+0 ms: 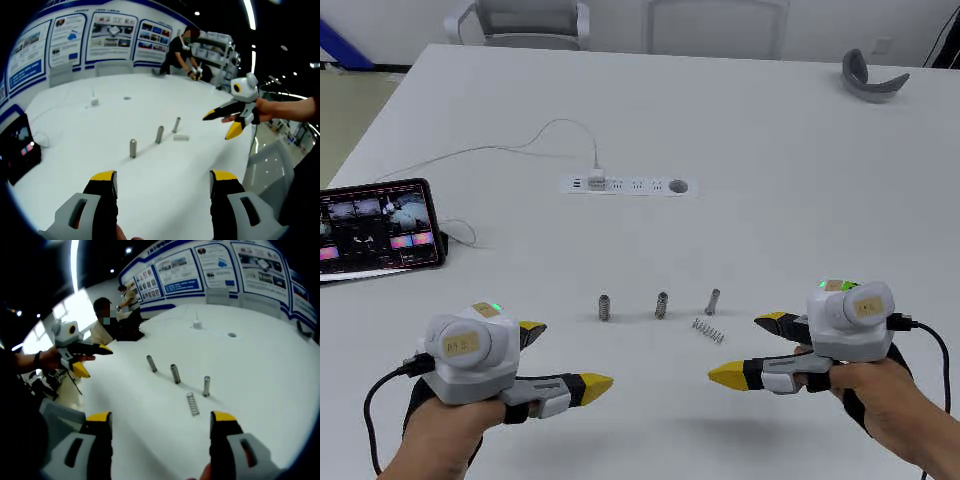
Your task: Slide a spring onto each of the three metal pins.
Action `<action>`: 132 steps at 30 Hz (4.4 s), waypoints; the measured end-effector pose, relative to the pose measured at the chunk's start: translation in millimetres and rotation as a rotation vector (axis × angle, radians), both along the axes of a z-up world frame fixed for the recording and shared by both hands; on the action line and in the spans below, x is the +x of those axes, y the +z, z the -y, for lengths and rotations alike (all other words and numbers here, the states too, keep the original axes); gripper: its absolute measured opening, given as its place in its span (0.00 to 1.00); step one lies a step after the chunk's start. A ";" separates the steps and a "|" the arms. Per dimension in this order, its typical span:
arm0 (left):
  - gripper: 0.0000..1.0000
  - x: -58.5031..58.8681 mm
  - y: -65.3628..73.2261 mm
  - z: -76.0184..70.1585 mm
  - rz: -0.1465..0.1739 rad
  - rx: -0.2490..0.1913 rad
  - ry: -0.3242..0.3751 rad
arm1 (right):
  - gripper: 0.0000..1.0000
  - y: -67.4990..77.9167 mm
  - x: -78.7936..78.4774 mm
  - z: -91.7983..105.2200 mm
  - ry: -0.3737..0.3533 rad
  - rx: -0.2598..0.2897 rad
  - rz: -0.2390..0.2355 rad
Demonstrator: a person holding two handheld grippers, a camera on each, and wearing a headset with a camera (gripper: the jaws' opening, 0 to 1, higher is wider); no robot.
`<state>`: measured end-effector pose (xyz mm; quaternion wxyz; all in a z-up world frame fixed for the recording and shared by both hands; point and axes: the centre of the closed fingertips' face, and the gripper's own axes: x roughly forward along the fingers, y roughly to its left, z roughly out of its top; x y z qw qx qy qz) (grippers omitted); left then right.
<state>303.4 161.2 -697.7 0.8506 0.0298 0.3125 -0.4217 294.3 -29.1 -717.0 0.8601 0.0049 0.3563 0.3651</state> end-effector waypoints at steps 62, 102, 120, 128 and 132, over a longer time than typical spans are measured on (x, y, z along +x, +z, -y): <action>0.74 -10.6 -27.0 131.3 0.143 0.313 -0.651 | 0.81 -2.6 -42.3 21.0 -0.052 0.033 -0.022; 0.60 30.8 -85.6 203.2 0.049 0.217 -0.592 | 0.81 -8.7 -45.9 34.1 -0.043 0.044 -0.056; 0.47 21.3 -100.0 184.0 0.023 0.222 -0.579 | 0.81 -14.5 -49.6 36.1 -0.041 0.042 -0.074; 0.37 23.2 -104.3 183.6 0.033 0.218 -0.534 | 0.80 -15.7 -49.9 35.4 -0.046 0.047 -0.078; 0.33 25.8 -105.8 187.4 0.058 0.224 -0.528 | 0.80 -15.0 -51.4 35.4 -0.046 0.048 -0.080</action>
